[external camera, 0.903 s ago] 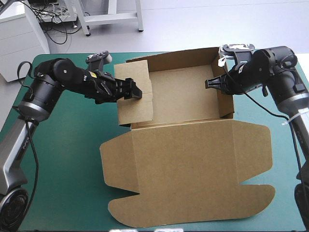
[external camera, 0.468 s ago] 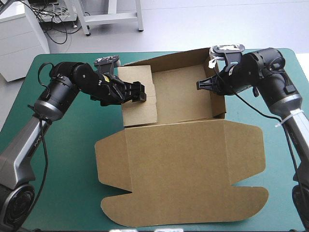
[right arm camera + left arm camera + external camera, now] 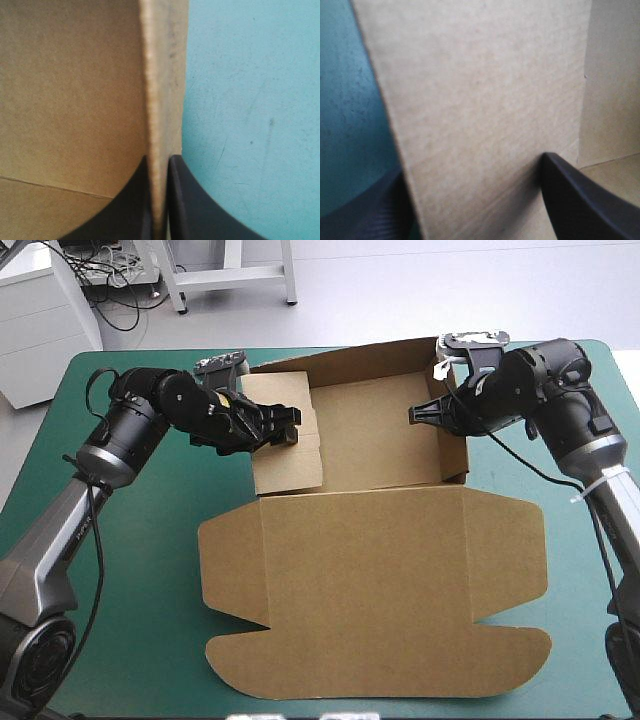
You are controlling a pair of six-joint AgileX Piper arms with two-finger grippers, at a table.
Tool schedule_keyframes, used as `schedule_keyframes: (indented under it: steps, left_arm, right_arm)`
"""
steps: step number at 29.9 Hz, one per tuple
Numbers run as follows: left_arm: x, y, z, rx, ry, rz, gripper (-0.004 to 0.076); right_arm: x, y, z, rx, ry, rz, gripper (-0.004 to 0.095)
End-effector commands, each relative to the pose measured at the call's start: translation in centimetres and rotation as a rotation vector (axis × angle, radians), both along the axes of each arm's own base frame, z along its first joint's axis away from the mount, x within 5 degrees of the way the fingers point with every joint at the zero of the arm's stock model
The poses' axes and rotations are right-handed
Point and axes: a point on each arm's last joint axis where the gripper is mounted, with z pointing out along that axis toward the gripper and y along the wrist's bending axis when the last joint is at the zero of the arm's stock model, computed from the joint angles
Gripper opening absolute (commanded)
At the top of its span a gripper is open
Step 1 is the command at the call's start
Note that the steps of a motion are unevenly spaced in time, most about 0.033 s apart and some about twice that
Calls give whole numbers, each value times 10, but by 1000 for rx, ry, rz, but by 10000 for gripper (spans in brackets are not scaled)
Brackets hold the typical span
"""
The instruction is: Fold the box
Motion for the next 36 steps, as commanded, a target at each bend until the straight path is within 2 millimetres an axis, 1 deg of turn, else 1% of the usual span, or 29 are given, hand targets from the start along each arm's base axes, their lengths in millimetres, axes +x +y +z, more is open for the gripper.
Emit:
schedule_keyframes:
  steps: [1,2,4,6,9,10,17,21,24,27,30,33,36]
  left_arm:
    - [-5,0,25,-82,-102,25,421]
    - [-5,0,25,-82,-102,25,398]
    - [-5,0,25,-81,-100,24,324]
    - [-5,0,25,-81,-100,24,203]
    - [-5,0,25,-82,-102,25,-12]
    - [-5,0,25,-82,-104,25,-29]
    - [-4,0,25,-81,-111,28,-32]
    - [-5,1,31,-73,-126,21,-32]
    - [-4,0,37,-19,-164,10,-32]
    - [2,-2,45,88,-219,2,-32]
    - [14,-3,35,163,-139,-8,-32]
    - [27,-10,15,224,-20,-39,-32]
    - [42,-20,-8,230,35,-54,-32]
  right_arm:
    - [-12,4,27,113,-108,21,-8]
    - [-12,4,27,113,-108,21,-8]
    - [-12,4,27,113,-108,21,-8]
    - [-12,4,27,113,-108,21,-8]
    - [-12,4,27,113,-108,21,-8]
    - [-12,4,27,113,-108,21,-8]
    - [-12,4,27,111,-109,20,-8]
    - [-14,3,25,105,-74,10,-8]
    - [-13,2,22,94,-52,2,-8]
    - [-5,5,19,92,-46,2,-8]
    - [8,10,11,80,-19,8,-8]
    - [20,13,-2,50,24,3,-8]
    - [32,16,-17,20,61,-2,-8]
